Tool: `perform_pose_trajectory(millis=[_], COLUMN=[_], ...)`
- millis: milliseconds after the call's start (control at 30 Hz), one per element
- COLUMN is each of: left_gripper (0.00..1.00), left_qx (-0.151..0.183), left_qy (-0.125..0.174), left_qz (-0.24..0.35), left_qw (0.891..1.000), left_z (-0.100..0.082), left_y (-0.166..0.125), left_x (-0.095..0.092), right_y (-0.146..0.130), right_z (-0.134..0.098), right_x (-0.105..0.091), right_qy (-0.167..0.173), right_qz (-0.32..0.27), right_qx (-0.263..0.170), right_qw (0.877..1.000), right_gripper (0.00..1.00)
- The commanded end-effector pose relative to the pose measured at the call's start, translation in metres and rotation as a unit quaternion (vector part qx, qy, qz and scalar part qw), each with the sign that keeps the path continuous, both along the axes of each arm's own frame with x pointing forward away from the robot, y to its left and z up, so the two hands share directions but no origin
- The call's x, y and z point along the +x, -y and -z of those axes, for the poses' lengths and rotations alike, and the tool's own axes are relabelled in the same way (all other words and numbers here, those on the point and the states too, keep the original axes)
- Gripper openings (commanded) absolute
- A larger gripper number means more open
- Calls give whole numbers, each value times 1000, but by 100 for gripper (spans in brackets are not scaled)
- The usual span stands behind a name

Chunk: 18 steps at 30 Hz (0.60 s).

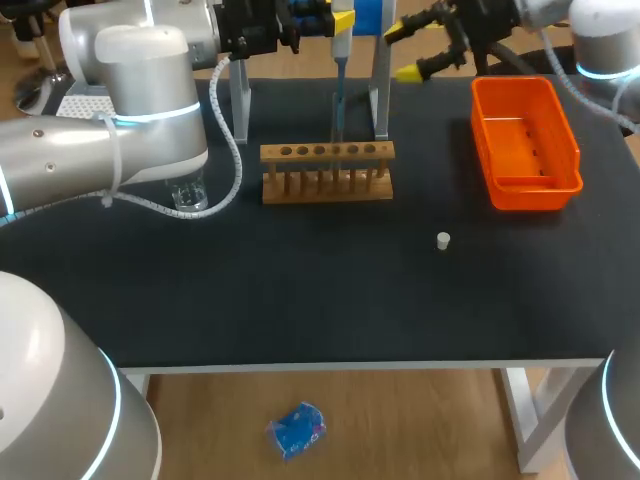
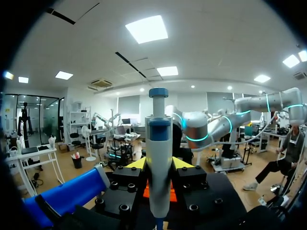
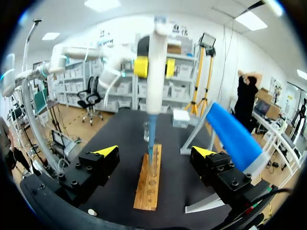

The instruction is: Invert the test tube, pick up the pipette, mount the tip to pipette, aspirate from beaker and dispense into the tube, eject the tip, return the pipette, and cap with the stopper.

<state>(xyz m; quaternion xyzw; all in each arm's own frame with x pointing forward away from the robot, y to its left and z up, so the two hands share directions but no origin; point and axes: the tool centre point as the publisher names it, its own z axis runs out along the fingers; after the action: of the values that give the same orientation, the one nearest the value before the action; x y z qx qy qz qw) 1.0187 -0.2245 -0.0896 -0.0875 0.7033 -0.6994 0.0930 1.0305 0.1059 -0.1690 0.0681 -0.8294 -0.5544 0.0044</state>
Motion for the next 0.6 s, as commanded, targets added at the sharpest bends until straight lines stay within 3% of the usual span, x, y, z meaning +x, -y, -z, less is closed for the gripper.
perform_pose_trajectory(millis=[33,233,600], left_gripper=[0,0,0], left_qx=[-1,-1,-1], left_qy=[1,1,1], left_qz=[-2,-2,-2], left_qw=[1000,1000,1000], left_z=[0,0,0], left_y=[1,1,1], left_x=[-1,-1,-1], right_y=[16,16,13], right_z=[-25,-64,-126], right_x=[-11,-12,-8], right_qy=[11,22,-11], right_qz=[12,10,-18], right_qx=[25,70,122], right_qw=[1000,997,992], right_gripper=[100,100,100])
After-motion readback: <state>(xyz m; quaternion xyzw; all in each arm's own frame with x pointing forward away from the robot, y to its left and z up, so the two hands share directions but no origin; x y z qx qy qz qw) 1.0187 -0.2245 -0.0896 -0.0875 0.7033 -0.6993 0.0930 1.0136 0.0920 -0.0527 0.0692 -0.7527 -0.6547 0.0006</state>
